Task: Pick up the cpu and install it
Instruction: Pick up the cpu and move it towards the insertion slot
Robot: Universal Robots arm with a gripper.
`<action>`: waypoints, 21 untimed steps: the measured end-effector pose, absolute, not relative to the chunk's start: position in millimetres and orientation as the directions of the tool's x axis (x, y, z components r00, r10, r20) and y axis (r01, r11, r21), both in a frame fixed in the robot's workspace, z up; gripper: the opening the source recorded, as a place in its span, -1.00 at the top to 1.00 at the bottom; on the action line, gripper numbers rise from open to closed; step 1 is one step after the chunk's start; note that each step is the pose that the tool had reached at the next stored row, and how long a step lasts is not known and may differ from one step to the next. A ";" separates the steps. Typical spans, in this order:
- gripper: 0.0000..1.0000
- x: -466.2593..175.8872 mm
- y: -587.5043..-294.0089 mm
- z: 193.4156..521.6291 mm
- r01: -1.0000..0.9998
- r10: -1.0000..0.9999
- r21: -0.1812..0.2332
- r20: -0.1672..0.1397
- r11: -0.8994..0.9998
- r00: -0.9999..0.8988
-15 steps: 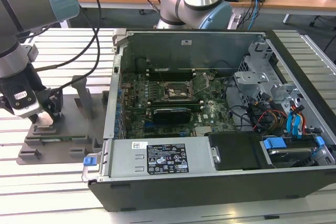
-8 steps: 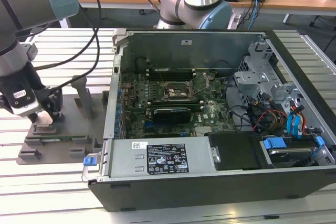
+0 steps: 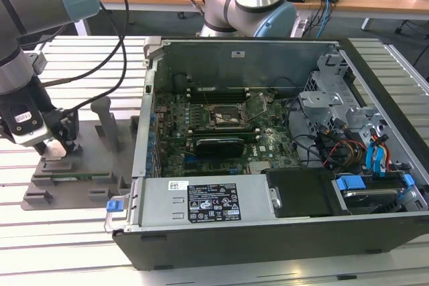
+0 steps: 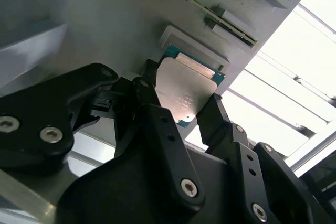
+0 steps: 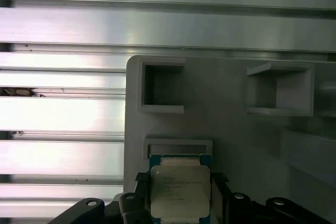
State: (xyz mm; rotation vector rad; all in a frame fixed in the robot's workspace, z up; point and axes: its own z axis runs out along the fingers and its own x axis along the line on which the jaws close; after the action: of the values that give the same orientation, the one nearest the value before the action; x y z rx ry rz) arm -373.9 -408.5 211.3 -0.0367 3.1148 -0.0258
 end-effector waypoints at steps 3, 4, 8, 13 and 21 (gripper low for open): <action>-0.09 -373.9 -408.5 214.9 -0.023 -0.024 -0.017 -0.026 1.000 -0.999; -0.09 -373.9 -408.5 216.0 -0.023 -0.024 -0.017 -0.026 1.000 -0.999; -0.09 -373.9 -408.5 218.6 -0.023 -0.024 -0.017 -0.026 1.000 -0.999; -0.09 -373.9 -408.5 225.7 -0.023 -0.024 -0.017 -0.026 1.000 -0.999; -0.09 -373.9 -408.5 237.2 -0.023 -0.024 -0.017 -0.026 1.000 -0.999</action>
State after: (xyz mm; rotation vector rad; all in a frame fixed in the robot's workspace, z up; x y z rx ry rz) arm -373.9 -408.5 237.2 -0.0366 3.1148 -0.0258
